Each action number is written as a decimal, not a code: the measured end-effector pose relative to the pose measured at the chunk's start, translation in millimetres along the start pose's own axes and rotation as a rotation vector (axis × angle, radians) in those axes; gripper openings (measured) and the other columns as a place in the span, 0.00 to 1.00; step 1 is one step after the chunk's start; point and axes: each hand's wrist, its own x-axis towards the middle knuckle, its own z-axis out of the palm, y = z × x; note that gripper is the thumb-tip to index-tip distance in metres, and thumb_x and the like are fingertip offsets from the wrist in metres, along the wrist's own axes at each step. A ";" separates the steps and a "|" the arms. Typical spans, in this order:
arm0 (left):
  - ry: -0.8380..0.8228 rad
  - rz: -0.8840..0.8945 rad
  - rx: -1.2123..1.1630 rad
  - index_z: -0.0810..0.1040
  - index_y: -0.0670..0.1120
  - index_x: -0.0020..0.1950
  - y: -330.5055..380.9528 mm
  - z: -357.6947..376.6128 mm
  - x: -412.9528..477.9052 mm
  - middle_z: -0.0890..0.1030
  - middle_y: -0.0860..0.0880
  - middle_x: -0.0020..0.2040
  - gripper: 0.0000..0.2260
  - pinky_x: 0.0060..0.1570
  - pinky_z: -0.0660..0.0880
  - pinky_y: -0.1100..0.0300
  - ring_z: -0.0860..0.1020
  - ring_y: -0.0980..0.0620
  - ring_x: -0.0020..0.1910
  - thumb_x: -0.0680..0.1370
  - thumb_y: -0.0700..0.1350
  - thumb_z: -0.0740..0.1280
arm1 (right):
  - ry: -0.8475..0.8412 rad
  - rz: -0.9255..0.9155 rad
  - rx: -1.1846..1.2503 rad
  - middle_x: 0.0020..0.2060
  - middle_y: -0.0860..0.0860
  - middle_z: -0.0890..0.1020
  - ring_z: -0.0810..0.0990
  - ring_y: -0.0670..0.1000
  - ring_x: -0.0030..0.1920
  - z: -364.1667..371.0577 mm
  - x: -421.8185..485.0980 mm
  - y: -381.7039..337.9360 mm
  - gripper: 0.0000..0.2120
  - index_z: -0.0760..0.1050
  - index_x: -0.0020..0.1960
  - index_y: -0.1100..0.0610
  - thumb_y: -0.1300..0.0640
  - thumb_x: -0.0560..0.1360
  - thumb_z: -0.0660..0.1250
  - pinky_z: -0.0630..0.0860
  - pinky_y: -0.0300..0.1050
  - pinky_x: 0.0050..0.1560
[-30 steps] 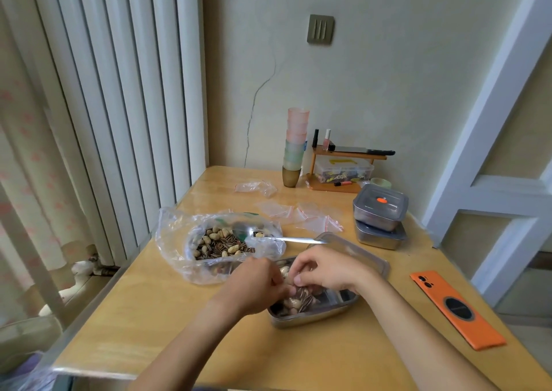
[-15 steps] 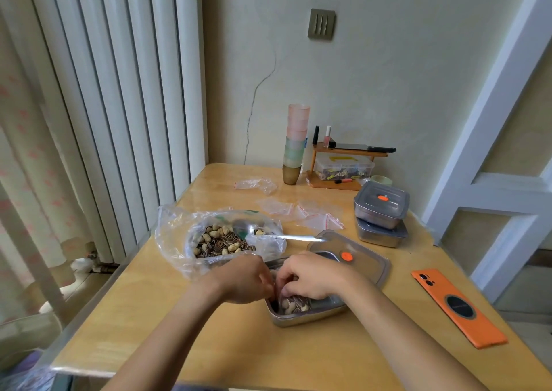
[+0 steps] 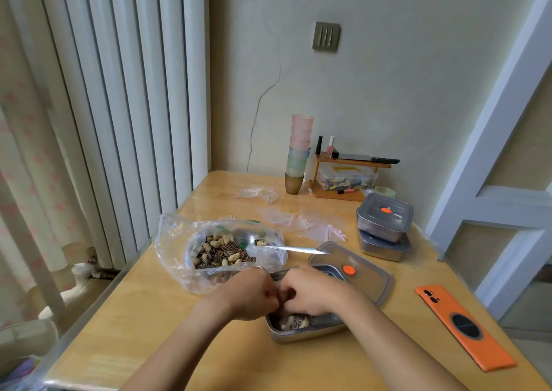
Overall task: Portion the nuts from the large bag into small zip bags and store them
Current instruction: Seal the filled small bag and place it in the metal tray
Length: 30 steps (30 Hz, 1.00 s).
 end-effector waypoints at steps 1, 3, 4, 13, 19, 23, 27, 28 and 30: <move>0.024 0.006 -0.019 0.83 0.42 0.40 -1.0 -0.6 1.0 0.81 0.44 0.37 0.12 0.32 0.68 0.59 0.74 0.49 0.33 0.75 0.46 0.64 | -0.009 -0.010 0.010 0.40 0.49 0.82 0.82 0.54 0.46 -5.9 0.3 2.6 0.04 0.84 0.48 0.53 0.54 0.76 0.72 0.78 0.50 0.45; 0.102 0.028 -0.076 0.82 0.44 0.42 -3.9 -2.2 2.8 0.81 0.48 0.36 0.10 0.33 0.68 0.61 0.74 0.53 0.34 0.77 0.46 0.64 | 0.007 -0.024 0.050 0.44 0.46 0.85 0.84 0.49 0.47 -21.3 0.7 9.5 0.06 0.83 0.51 0.49 0.48 0.77 0.72 0.79 0.49 0.48; 0.165 0.037 -0.123 0.82 0.45 0.42 -6.2 -2.6 3.4 0.81 0.50 0.36 0.09 0.33 0.69 0.62 0.75 0.54 0.34 0.77 0.46 0.64 | 0.038 -0.030 0.093 0.45 0.45 0.86 0.84 0.47 0.46 -28.8 1.7 14.3 0.06 0.82 0.52 0.47 0.47 0.78 0.71 0.80 0.47 0.49; 0.601 -0.135 0.096 0.78 0.53 0.57 -108.3 17.2 38.9 0.76 0.55 0.56 0.17 0.57 0.71 0.51 0.73 0.50 0.57 0.79 0.58 0.53 | 0.450 0.090 0.450 0.41 0.49 0.86 0.84 0.46 0.38 -67.9 62.3 59.0 0.06 0.82 0.50 0.52 0.56 0.82 0.67 0.79 0.41 0.44; 0.624 -0.106 0.265 0.82 0.56 0.57 -127.7 38.1 44.6 0.79 0.56 0.60 0.15 0.67 0.60 0.55 0.76 0.50 0.64 0.81 0.56 0.57 | 0.475 0.190 0.385 0.38 0.49 0.86 0.84 0.49 0.43 -64.0 142.4 68.4 0.09 0.83 0.47 0.53 0.60 0.80 0.65 0.78 0.42 0.45; 0.682 -0.071 0.242 0.80 0.57 0.55 -128.2 42.7 47.1 0.78 0.57 0.59 0.11 0.66 0.62 0.56 0.74 0.52 0.65 0.80 0.54 0.59 | 0.497 0.136 0.354 0.39 0.41 0.81 0.79 0.45 0.44 -59.3 204.1 46.2 0.11 0.84 0.49 0.55 0.62 0.81 0.63 0.75 0.41 0.48; 0.686 -0.065 0.232 0.79 0.57 0.55 -129.2 44.3 48.2 0.78 0.58 0.60 0.09 0.67 0.61 0.56 0.73 0.53 0.64 0.80 0.54 0.60 | 0.462 0.129 0.364 0.43 0.47 0.83 0.79 0.49 0.44 -48.0 263.8 18.4 0.13 0.84 0.46 0.59 0.62 0.80 0.61 0.72 0.40 0.45; 0.687 -0.066 0.225 0.79 0.57 0.55 -129.1 44.4 48.7 0.78 0.58 0.60 0.09 0.67 0.61 0.56 0.73 0.53 0.64 0.80 0.54 0.61 | 0.441 0.170 0.370 0.40 0.49 0.82 0.79 0.51 0.42 -42.9 278.8 14.9 0.12 0.81 0.41 0.59 0.61 0.79 0.61 0.72 0.41 0.42; 0.695 -0.063 0.203 0.78 0.57 0.54 -129.0 44.0 49.3 0.78 0.58 0.59 0.08 0.66 0.62 0.56 0.74 0.53 0.64 0.80 0.53 0.62 | 0.397 0.271 0.367 0.36 0.51 0.79 0.77 0.54 0.37 -32.2 303.1 7.7 0.13 0.76 0.36 0.56 0.52 0.77 0.66 0.70 0.43 0.37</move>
